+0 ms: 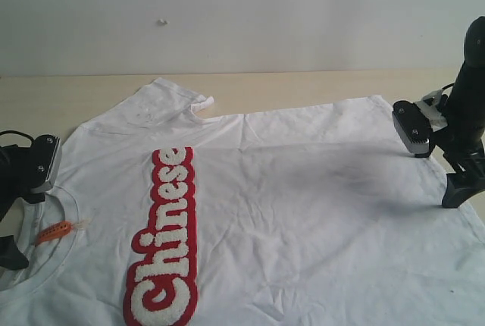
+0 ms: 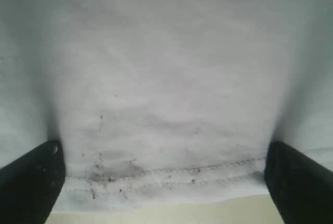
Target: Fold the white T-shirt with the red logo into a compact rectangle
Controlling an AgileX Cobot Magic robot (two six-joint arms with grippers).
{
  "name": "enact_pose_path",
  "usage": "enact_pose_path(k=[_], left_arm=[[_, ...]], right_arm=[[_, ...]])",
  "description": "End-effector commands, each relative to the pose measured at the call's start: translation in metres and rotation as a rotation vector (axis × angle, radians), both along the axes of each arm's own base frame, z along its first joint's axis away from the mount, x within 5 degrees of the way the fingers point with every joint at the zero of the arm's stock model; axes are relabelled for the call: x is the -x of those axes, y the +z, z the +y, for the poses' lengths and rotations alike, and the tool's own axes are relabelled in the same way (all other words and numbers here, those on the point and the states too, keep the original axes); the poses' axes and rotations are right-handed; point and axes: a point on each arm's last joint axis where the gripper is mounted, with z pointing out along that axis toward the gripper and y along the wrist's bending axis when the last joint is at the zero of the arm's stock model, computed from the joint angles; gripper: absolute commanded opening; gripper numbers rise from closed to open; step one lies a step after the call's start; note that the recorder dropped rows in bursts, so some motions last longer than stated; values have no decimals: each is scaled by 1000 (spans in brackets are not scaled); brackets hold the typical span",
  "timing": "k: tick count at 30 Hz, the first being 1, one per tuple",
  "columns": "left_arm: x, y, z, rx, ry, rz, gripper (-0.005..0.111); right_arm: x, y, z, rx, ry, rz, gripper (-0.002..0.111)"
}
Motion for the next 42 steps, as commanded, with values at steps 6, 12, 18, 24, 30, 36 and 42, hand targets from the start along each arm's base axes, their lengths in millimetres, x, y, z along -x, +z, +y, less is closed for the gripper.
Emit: enact_pose_path(k=[6,12,18,24,30,36,42], left_arm=[[1,-6,0,-3,0,12,105],[1,-6,0,-4,-1,13,105],[1,-6,0,-4,-1,13,105],[1,-6,0,-4,-1,13,105],[1,-6,0,-5,-1,10,105],[1,-6,1,-5,-1,9,105],[1,-6,1,-5,-1,9,105]], right_arm=[[-4,-6,-2,7,-13,-42,105],[-4,-6,-2,12,-9,-41,105],[-4,-6,-2,12,-9,-41,104],[-3,-6,-2,16,-4,-30,76],[-2,-6,-2,14,-41,-16,28],[-1,-6,-2,15,-172,-8,2],[-2,-6,-2,15,-254,-18,0]])
